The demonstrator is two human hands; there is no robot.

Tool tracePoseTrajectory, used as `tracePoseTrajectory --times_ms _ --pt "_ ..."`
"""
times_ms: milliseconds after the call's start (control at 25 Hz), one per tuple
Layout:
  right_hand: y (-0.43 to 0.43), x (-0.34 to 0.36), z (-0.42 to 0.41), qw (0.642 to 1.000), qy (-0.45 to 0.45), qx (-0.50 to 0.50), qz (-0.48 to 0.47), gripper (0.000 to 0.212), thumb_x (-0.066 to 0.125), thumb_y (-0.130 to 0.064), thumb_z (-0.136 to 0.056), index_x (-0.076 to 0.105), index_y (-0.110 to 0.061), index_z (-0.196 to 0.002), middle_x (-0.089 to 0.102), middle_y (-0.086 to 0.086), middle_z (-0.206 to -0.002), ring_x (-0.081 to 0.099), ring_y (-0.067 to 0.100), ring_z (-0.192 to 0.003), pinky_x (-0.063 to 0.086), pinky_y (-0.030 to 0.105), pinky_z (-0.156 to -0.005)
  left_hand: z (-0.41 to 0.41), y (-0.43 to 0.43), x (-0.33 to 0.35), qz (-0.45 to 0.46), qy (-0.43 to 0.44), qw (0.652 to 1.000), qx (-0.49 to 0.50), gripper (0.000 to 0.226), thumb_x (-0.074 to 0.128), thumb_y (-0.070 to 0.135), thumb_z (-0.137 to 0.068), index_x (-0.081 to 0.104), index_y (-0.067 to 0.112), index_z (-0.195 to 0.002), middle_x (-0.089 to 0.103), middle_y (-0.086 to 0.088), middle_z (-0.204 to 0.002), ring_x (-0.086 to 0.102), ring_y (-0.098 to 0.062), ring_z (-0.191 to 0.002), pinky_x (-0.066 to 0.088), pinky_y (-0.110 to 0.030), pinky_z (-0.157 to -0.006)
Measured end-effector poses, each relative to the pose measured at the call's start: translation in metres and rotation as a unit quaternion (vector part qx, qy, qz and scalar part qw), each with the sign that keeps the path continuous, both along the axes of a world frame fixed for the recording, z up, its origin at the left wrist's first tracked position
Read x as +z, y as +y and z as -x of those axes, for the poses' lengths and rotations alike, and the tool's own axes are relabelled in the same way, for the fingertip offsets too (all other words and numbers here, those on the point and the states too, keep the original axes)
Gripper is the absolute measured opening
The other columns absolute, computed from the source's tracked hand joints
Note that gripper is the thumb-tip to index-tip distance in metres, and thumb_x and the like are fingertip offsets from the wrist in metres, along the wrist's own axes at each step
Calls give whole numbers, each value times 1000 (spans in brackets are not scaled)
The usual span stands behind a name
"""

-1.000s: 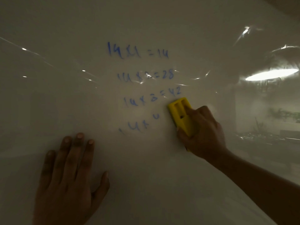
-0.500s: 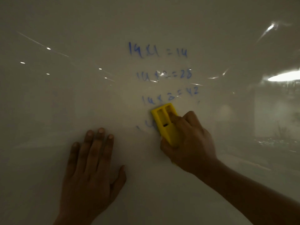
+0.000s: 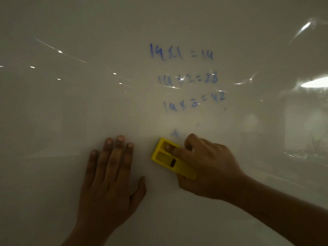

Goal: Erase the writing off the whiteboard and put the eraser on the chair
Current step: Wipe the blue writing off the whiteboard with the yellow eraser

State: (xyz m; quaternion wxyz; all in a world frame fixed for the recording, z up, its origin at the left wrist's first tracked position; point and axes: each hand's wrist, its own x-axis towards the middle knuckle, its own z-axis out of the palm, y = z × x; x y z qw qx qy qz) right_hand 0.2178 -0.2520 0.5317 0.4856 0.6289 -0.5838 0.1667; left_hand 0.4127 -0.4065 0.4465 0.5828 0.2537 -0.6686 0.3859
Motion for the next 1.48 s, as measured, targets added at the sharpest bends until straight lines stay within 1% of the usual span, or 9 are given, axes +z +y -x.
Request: tracePoseTrajectory --times_ms 160,360,520,760,880,960,1040,1240,1480 --pt "5 6 12 983 -153 -11 98 61 60 -57 -62 51 -35 -118 51 -2 -95 58 25 -65 41 28 -49 1 0 0 4 5 1000 8 76 54 46 -91 39 4 -154 36 -18 -163 32 -35 -153 29 -57 -124" --pt "1 -13 8 997 -49 -7 65 66 60 -58 -63 49 -35 -124 53 1 -93 60 27 -67 44 31 -49 0 0 0 4 -1 1000 10 77 55 46 -91 39 4 -154 36 -19 -163 31 -36 -153 29 -58 -123" --pt "9 17 45 932 -295 -26 208 57 55 -60 -66 49 -32 -115 46 -2 -96 59 34 -72 49 39 -58 1 0 0 5 5 1000 18 77 54 47 -91 40 4 -153 37 -18 -163 33 -35 -152 31 -58 -122" --pt "8 -16 52 981 -148 -9 127 58 67 -55 -65 53 -32 -117 53 -1 -96 61 29 -67 49 34 -51 4 -2 1 22 24 999 22 75 54 48 -87 48 6 -149 44 -17 -159 38 -33 -150 35 -57 -118" --pt "12 21 95 867 -402 -19 294 56 68 -48 -74 53 -24 -123 55 7 -105 60 37 -90 49 41 -72 8 -6 1 28 38 998 30 75 51 49 -85 51 7 -147 47 -17 -156 39 -33 -148 32 -54 -119" --pt "10 40 104 817 -462 -3 344 57 67 -47 -77 52 -20 -125 53 7 -103 57 36 -96 43 38 -76 8 -9 2 28 43 998 29 76 51 51 -83 51 8 -146 50 -17 -153 37 -33 -148 29 -52 -121" --pt "1 46 84 835 -429 27 343 54 71 -42 -77 54 -18 -123 50 5 -99 56 35 -92 43 36 -73 10 -11 3 28 41 998 33 76 50 52 -82 50 10 -145 52 -16 -151 34 -33 -149 23 -49 -125" --pt "-7 26 37 973 -158 47 162 64 60 -56 -66 48 -31 -124 49 -3 -95 58 26 -67 48 35 -52 10 -12 3 29 40 998 29 77 49 53 -81 50 11 -145 52 -15 -151 32 -31 -149 20 -46 -126" --pt "-6 55 39 907 -313 36 278 59 57 -56 -68 51 -24 -116 48 1 -96 58 35 -77 49 40 -62 12 -14 2 36 48 998 33 77 50 52 -79 51 10 -144 53 -17 -149 35 -32 -147 27 -50 -121"
